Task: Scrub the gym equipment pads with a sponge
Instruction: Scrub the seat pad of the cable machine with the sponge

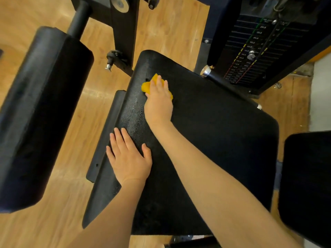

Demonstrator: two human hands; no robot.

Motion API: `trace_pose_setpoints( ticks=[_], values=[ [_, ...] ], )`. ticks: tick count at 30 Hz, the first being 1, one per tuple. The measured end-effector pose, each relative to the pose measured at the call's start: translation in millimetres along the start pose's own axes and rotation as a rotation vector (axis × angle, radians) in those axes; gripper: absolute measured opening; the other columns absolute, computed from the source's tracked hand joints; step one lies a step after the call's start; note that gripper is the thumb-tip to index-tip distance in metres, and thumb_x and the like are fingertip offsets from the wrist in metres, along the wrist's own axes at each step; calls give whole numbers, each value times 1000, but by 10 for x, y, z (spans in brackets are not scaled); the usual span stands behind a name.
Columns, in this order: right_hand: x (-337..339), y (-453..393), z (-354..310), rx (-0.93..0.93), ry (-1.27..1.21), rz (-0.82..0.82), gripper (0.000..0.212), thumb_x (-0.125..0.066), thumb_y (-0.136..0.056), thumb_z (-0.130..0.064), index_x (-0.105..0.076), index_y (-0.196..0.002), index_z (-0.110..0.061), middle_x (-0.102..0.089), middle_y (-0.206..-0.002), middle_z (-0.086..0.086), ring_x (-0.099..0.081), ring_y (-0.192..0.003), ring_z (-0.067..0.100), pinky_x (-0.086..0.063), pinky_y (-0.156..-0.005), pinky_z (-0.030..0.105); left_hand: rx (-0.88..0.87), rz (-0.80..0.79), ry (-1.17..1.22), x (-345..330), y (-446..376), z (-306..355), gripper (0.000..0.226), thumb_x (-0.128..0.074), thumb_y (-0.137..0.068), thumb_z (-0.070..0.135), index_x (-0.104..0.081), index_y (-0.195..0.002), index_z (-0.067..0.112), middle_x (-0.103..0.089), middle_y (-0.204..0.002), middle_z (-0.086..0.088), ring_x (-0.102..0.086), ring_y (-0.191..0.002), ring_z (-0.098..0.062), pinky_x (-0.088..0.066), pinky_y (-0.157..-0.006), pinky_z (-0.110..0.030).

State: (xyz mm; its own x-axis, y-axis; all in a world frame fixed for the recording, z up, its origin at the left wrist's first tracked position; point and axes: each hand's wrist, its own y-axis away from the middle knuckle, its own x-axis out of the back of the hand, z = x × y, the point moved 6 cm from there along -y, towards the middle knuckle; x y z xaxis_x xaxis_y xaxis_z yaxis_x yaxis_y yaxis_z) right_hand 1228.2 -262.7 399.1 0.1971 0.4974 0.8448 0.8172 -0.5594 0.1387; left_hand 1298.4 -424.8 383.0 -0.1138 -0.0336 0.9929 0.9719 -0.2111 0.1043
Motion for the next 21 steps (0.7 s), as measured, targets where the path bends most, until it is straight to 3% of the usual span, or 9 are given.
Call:
trace_pose_setpoints(
  ticks=[5,10,16,18,21],
  values=[
    [-26,-45,-113,97,74,-56,49,-33,-101,-28,-26,-146,-11,-13,-156,7,-8,-143,29,-21,-112,37,7,-16,-7,-6,-8,6,78,-22,-84,46,-24,-148,1,-25,-154,-18,-20,-144,-32,-17,-115,-51],
    [-120,-110,-409,368,123,-101,40,-37,-99,-23,-40,-138,-14,-24,-153,3,-12,-143,26,-23,-112,37,7,-12,0,-7,-6,10,77,-22,-85,46,-25,-147,1,-25,-154,-18,-19,-144,-32,-16,-115,-51],
    [-145,6,-274,522,162,-61,40,-41,-96,-15,-43,-136,-15,-31,-150,3,-16,-142,25,-22,-110,36,7,0,12,-2,-7,7,76,-25,-85,44,-27,-146,0,-27,-153,-19,-22,-143,-34,-20,-114,-53],
    [-59,-14,-116,528,71,-76,40,-44,-94,-10,-47,-133,-13,-34,-149,3,-20,-141,24,-25,-109,37,5,11,21,-1,-3,11,75,-27,-85,44,-28,-146,-1,-28,-152,-20,-24,-142,-34,-21,-113,-53],
    [173,-184,100,390,-57,-56,40,-45,-95,-11,-45,-135,-11,-34,-149,5,-22,-141,23,-24,-112,38,4,13,23,-7,-3,9,75,-27,-85,43,-28,-146,-1,-30,-152,-20,-25,-141,-35,-21,-113,-53]
  ],
)
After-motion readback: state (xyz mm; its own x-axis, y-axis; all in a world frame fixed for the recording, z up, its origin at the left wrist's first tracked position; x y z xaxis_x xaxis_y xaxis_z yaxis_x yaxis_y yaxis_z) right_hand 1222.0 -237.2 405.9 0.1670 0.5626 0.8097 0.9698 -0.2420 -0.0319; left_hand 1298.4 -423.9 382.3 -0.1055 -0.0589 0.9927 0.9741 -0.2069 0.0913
